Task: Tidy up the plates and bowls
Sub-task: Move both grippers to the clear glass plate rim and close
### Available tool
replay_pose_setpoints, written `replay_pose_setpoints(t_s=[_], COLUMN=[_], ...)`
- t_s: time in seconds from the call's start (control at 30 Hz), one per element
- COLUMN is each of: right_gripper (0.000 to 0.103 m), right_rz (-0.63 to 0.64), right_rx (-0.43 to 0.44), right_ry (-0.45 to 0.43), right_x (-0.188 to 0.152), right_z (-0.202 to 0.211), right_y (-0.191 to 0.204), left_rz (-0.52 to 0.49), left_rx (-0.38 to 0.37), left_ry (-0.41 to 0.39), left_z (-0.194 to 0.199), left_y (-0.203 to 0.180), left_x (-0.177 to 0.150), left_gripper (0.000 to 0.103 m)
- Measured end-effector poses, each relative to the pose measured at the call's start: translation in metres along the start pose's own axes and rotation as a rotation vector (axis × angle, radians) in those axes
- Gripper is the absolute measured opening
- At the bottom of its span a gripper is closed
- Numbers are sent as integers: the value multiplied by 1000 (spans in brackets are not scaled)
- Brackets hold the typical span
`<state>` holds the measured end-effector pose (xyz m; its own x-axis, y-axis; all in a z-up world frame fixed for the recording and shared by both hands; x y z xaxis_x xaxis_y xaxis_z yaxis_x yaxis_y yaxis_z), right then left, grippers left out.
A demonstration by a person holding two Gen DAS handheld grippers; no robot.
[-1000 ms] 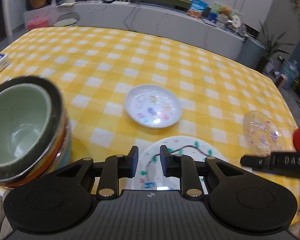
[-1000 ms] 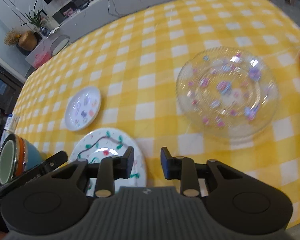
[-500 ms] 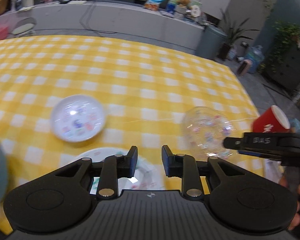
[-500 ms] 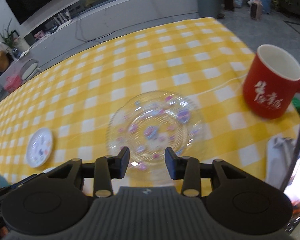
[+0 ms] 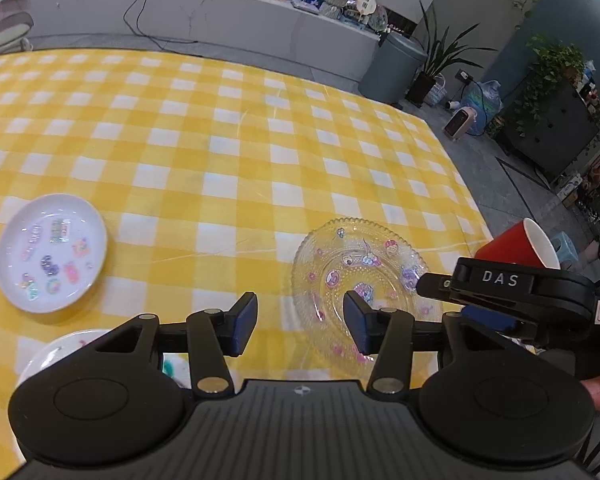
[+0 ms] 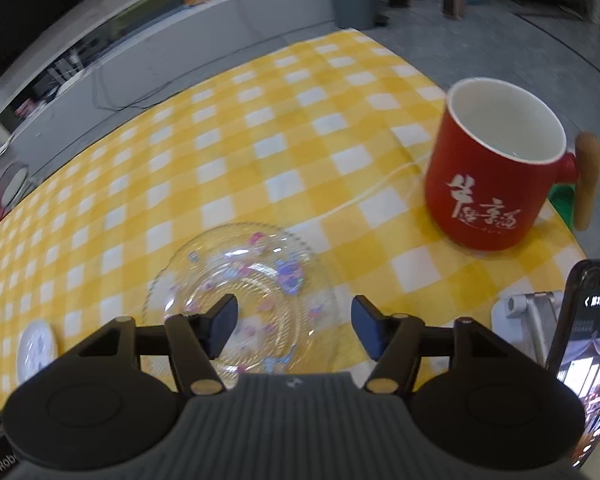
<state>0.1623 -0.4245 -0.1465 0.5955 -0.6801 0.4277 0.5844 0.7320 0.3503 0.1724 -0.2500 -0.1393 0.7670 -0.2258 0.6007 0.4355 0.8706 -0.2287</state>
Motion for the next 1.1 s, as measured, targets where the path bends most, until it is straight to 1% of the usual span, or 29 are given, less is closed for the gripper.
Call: replay_pose_setpoints(t_s=[0.1, 0.2, 0.33, 0.43, 0.53, 0.67, 0.7, 0.73, 0.77, 0.8, 0.83, 0.97, 1.0, 1.03, 1.1], right_gripper=[63, 66, 67, 67, 67, 68, 66, 58, 55, 49, 42, 34, 30, 27, 26], right_rz=[-11, -17, -64, -105, -137, -144, -139, -132, -127, -123, -123, -132, -141, -152, -176], right_rx=[-18, -29, -44, -31, -22, -12, -12, -7, -2, 3, 13, 24, 36, 58, 124], right_ry=[-1, 7, 20, 40, 53, 47, 44, 40, 40, 41, 44, 43, 50, 62, 106], right_x=[3, 3, 4, 3, 1, 1, 1, 1, 0, 0, -1, -2, -2, -3, -8], right_z=[-6, -12, -18, -22, -24, -23, -23, -23, -23, -24, -24, -25, -25, -25, -28], right_y=[-2, -2, -9, -14, -17, -15, -14, -12, -10, -8, -6, -5, -6, -4, 2], left_rz=[2, 7, 33, 61, 65, 73, 75, 75, 75, 75, 77, 83, 83, 83, 85], left_rx=[7, 7, 0, -14, -16, -27, -30, -32, -33, -30, -29, -31, -32, -35, -34], left_ry=[10, 13, 28, 34, 34, 32, 32, 30, 29, 29, 27, 29, 32, 35, 36], left_z=[-9, -16, -26, -33, -37, -40, -41, -42, -43, -43, -43, -43, -44, -44, -42], left_y=[2, 2, 5, 7, 8, 9, 9, 10, 10, 12, 13, 18, 19, 20, 24], left_x=[2, 4, 4, 5, 6, 7, 7, 8, 8, 9, 9, 11, 11, 11, 10], left_gripper=[58, 58, 58, 58, 58, 56, 55, 55, 55, 53, 49, 43, 40, 38, 37])
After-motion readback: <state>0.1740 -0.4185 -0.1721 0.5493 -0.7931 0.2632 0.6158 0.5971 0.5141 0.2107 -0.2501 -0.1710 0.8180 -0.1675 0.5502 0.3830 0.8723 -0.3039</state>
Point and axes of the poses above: each gripper's, at about its wrist camera, not at the fingertips, and z roughly against the way its jaws point, y to its left, x to its top, the point moved 10 cm from there along -z, roughly the way its jaws point, and after that the axes turned 12 degrees about -z, right-handed, at the moved point
